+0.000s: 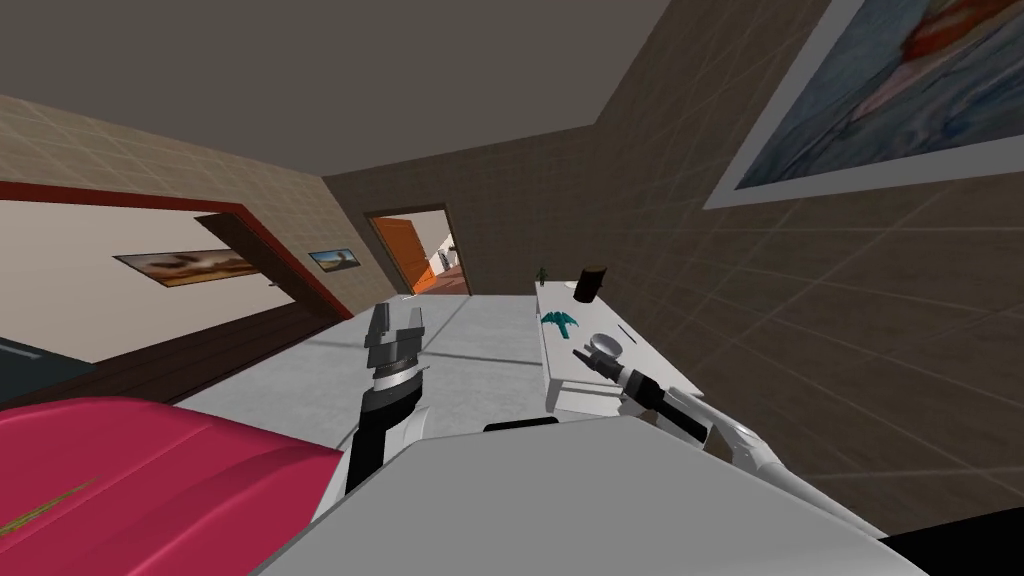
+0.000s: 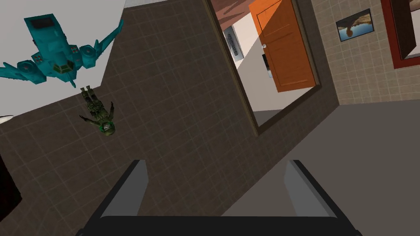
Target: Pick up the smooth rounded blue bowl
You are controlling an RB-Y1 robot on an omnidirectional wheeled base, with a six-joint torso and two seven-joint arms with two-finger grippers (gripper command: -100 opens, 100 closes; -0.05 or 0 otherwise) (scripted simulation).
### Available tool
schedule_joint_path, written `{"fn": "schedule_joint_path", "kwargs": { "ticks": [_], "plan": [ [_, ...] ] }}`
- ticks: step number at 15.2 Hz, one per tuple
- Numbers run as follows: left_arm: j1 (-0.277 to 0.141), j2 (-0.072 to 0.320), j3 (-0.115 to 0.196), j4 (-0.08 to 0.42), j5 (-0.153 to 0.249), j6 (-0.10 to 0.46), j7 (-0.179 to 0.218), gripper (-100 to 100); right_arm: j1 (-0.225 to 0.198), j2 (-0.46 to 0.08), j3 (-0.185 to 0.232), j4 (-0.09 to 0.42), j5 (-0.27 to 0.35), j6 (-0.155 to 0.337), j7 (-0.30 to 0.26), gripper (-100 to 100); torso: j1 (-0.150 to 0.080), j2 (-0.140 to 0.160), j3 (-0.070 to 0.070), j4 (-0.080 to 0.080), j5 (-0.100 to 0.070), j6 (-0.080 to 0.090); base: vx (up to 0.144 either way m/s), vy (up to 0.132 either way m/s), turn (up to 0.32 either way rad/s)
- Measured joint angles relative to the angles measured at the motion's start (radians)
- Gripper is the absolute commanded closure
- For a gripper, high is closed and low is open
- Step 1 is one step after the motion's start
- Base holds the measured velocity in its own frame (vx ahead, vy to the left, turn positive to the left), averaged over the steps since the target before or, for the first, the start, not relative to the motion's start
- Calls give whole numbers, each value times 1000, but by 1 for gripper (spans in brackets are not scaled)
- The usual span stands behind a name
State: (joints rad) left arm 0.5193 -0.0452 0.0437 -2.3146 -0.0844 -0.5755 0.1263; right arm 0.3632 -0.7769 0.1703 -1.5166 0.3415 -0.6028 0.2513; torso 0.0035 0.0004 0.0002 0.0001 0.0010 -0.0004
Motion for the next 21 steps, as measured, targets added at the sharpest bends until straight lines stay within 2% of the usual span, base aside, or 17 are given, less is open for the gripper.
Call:
{"fn": "schedule_joint_path", "kwargs": {
  "ticks": [3,11,16,17,21],
  "plan": [
    [0,0,0,0,0,0,0,0,-1,-56,20,46,30,2,28,-100,2,-1,0,0,0,0,26,77,153],
    [0,0,0,0,0,0,0,0,-28,-156,69,190,93,-13,90,-100,-1,0,0,0,0,0,23,42,132],
    [0,0,0,0,0,0,0,0,-67,-225,125,326,155,-22,143,-100,-2,-2,-1,0,0,0,44,32,169],
    [0,0,0,0,0,0,0,0,-54,-249,129,341,164,-24,156,-100,-2,-1,-1,0,0,0,45,9,133],
    [0,0,0,0,0,0,0,0,-66,-311,171,434,213,-31,198,-100,-4,-2,-1,0,-1,0,49,-4,158]
  ]
}}
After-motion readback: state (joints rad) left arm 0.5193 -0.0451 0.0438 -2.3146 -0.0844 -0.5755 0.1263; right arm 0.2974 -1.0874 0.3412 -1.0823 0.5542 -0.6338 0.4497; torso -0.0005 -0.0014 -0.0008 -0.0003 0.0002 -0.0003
